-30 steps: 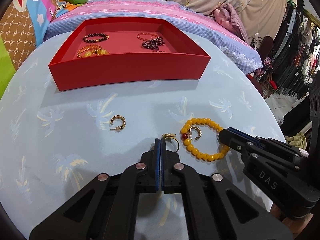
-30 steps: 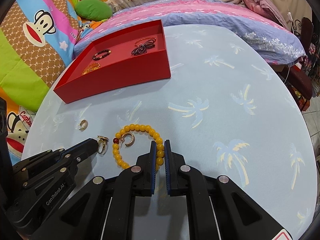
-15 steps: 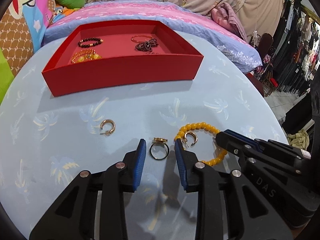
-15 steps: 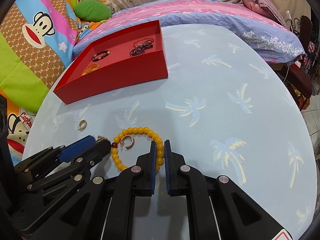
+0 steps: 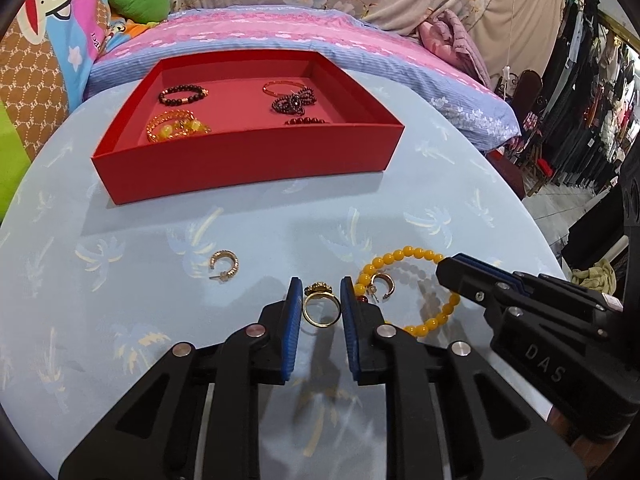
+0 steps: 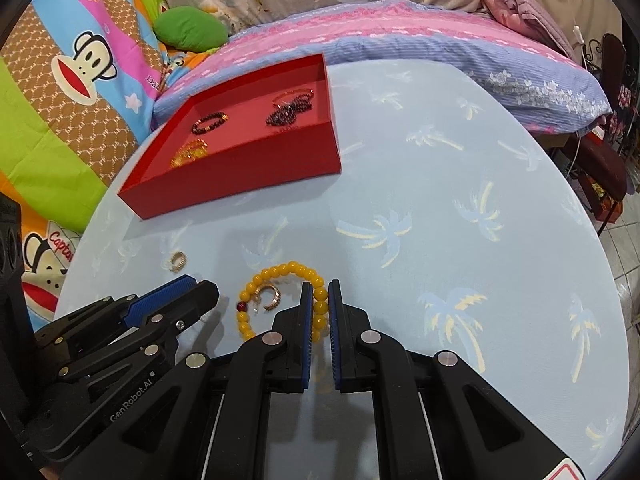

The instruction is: Organize jewelry

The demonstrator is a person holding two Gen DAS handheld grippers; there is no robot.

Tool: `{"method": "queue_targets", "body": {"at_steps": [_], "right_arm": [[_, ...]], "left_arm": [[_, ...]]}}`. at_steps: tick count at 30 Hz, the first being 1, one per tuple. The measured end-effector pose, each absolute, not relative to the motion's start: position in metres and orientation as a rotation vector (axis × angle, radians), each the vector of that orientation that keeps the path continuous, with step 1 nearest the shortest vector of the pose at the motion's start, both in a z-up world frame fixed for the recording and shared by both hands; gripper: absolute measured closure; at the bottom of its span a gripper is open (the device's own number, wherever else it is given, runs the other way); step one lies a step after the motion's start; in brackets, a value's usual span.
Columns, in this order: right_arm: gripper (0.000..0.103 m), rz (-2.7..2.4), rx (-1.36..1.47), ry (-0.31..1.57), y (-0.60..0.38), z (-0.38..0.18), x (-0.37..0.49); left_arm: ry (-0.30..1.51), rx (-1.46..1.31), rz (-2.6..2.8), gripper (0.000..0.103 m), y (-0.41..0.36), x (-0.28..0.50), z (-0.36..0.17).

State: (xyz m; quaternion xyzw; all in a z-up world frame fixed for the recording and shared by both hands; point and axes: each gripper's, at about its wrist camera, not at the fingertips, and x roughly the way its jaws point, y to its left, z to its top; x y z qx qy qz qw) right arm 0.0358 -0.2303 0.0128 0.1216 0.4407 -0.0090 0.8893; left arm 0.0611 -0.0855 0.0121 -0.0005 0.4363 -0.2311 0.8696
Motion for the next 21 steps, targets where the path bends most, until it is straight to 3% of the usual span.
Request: {"method": "queue_targets", "body": {"at_steps": [21], "right_arm": [[0.096, 0.111, 0.211, 0.781, -0.203, 0.091, 0.096]], "left_arm": [[0.833, -0.021, -0.432, 0.084, -0.035, 0.112, 0.073]]}}
